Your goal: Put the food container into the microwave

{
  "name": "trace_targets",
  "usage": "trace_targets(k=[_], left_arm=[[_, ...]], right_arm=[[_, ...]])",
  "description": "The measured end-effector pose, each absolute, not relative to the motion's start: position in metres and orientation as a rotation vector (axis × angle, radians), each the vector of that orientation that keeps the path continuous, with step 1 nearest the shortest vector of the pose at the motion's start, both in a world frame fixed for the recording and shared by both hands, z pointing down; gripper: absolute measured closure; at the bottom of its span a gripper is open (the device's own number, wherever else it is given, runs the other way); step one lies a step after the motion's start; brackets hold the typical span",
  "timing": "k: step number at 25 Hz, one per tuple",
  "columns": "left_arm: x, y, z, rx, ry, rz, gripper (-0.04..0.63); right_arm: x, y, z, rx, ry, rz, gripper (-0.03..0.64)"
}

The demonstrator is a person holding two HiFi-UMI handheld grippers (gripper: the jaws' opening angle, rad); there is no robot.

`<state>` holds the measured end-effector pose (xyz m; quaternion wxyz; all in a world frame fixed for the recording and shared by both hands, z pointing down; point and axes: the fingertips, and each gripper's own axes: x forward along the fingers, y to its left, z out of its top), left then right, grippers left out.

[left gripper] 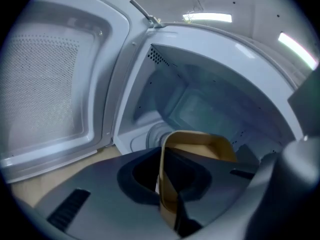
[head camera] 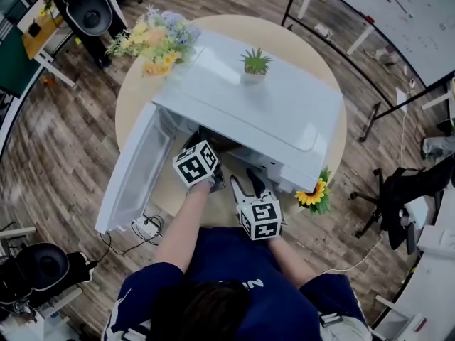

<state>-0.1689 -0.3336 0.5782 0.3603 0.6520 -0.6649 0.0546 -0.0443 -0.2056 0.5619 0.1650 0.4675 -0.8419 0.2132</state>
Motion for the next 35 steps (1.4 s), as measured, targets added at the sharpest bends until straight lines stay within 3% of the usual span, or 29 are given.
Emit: trace_targets(k=[13,20,28,35], left_arm=[[-0.158,-0.360,0.572,1.763,-1.652,-0.008,0.574],[-0.158,-0.364,0.572,1.775,-1.612,-0.054,0.542],[-0.152,-0.361,0.563,1.865,-1.527,-0.104,0.367],[-0.151,-0.339,0.545,2.038,-1.487,-0.021,0.293]], right_arm=[[-0.042,-0.208,0.567,1.339,-2.372,0.622,0.419],[-0.043,-0.207,0.571,1.334,-2.366,0.635,0.419],[-0.041,-0.207,0.568,1.358,-2.379,0.624,0.411],[-0.044,-0.206,0.561,1.358,-2.409,0.591,0.402]])
